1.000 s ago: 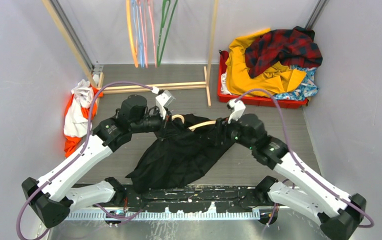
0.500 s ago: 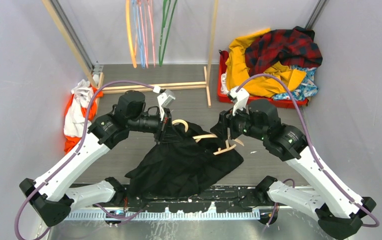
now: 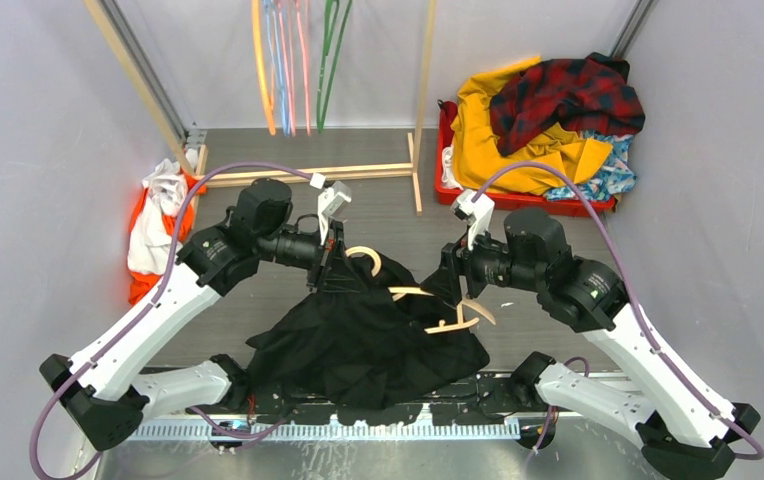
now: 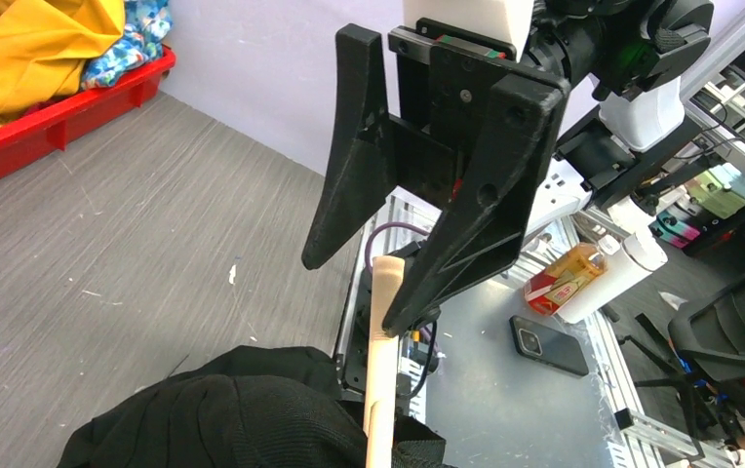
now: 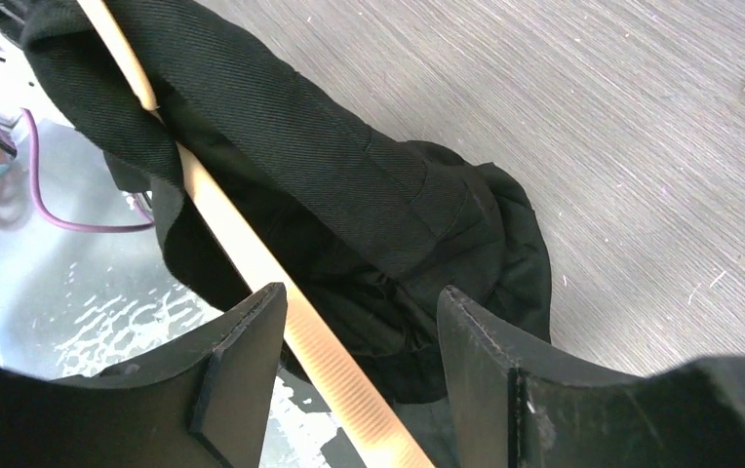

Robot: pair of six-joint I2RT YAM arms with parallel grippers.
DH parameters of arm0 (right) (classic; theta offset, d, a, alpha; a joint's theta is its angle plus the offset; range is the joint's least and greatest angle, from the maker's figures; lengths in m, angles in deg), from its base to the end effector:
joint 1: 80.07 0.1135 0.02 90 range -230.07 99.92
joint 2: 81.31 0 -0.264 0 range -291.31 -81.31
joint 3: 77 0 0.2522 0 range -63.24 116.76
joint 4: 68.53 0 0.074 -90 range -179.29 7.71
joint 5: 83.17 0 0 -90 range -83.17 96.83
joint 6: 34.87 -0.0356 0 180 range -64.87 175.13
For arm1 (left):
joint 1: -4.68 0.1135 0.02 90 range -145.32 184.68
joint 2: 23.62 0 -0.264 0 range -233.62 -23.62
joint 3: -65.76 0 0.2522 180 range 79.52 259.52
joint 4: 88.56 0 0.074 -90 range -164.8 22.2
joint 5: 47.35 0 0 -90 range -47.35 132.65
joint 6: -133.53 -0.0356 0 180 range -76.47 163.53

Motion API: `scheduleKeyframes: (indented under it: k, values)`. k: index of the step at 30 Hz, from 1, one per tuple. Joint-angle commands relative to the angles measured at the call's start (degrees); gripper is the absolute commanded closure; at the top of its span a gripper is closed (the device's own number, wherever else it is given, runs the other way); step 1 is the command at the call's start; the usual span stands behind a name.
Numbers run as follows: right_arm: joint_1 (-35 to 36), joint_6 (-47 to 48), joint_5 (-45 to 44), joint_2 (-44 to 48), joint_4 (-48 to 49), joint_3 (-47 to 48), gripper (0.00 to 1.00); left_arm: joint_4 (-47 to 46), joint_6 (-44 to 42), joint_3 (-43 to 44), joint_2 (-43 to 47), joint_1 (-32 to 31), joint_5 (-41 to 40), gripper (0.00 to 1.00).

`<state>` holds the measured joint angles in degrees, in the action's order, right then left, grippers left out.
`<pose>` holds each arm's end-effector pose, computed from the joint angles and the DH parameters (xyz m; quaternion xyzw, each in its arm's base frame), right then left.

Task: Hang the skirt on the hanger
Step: Hang the skirt on the hanger.

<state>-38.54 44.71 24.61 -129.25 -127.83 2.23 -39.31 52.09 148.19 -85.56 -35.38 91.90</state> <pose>0.1080 0.1102 0.3898 -0.3038 0.7946 0.3419 0.3994 0.1490 -0.1605 0.3880 0.4166 0.6953 -0.5174 0.2743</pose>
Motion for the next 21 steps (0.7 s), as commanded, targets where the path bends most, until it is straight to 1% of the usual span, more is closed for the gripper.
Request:
scheduleKeyframes:
  k: [1,5,14,17,19,21]
  values:
    - [0.3,0.38,2.08,2.13,1.32,0.97,0.37,-2.63,-0.17,3.23,0.42,0.16,2.96,1.0]
    - [0.39,0.12,5.96,1.73,1.38,0.33,0.37,-2.61,-0.24,3.21,0.55,0.15,3.04,1.0]
    - [3.33,0.22,6.09,-1.29,2.98,-1.12,0.39,-3.59,0.35,3.25,0.69,0.15,5.42,1.0]
    - [4.25,0.0,6.0,-2.23,4.38,-1.35,0.41,-4.07,0.56,3.07,0.84,0.18,6.13,1.0]
    - [4.91,-0.08,5.93,-2.98,5.27,-1.4,0.54,-4.39,0.78,2.87,0.7,0.2,6.37,1.0]
    - [5.55,-0.53,5.25,-3.39,6.32,-1.67,0.71,-4.72,1.05,2.71,0.47,0.15,6.38,1.0]
